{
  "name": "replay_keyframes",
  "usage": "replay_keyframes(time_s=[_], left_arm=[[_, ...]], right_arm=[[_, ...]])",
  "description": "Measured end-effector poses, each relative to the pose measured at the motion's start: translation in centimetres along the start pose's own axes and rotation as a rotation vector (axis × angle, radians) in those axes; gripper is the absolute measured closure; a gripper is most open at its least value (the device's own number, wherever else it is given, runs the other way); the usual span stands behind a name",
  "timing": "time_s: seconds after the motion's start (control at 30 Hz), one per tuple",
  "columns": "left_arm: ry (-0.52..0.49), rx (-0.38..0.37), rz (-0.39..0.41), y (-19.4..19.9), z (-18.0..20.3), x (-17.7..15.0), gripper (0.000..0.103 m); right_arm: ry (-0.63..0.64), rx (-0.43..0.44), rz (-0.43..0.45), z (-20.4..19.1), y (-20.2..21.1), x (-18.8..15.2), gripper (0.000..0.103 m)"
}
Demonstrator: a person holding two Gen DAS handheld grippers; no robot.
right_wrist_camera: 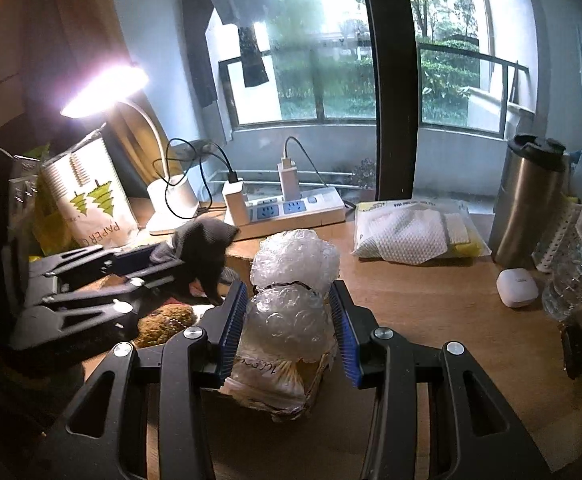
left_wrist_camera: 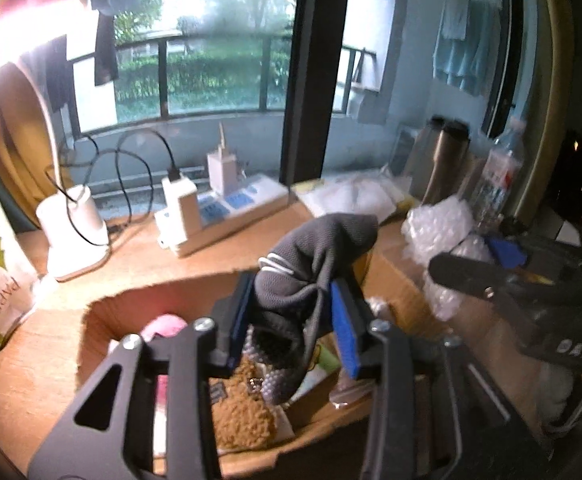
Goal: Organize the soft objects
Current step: 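Carry the sock and bubble wrap over the box with both grippers, then lower the sock and bubble wrap into the box and open both grippers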
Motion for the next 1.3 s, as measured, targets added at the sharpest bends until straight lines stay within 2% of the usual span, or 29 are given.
replay_keyframes(time_s=[0.07,0.17,0.6,0.93,1.2,1.3], left_arm=[[0.012,0.006,-0.023,-1.1,-0.2,-0.3,0.035],[0.04,0.008,-0.034,-1.7,-0.7,-0.5,0.023],[0.07,0.03,0.018,1.7,-2.6,-0.5,0.022],[0.118,0.069,0.036,4.3,-6.3,-1.5,0.022],[0.161,0.095,0.048,5.6,-9.2,-2.2,0.022],[0.168,0.097,0.047,5.9,-9.8,-2.5,0.022]], right_arm=[[-0.003,0.0,-0.007,0.2,-0.4,-0.1,0.058],[-0.009,-0.003,-0.015,0.5,-0.8,-0.3,0.058],[0.015,0.019,-0.032,-1.8,-1.0,-0.4,0.058],[0.036,0.063,-0.041,-5.1,-2.1,-0.2,0.058],[0.067,0.08,-0.081,-8.0,-4.2,-0.1,0.058],[0.071,0.068,-0.101,-8.4,-4.8,-0.3,0.053]])
Point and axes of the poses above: each gripper's, at about its wrist camera, not at the fingertips, and y roughly against the way its jaws point, z to its right, x to its top, the point moved 5 cm from there along -y, roughly the way its jaws point, and after that the axes turned 3 degrees about y, right-handed, at the moved point
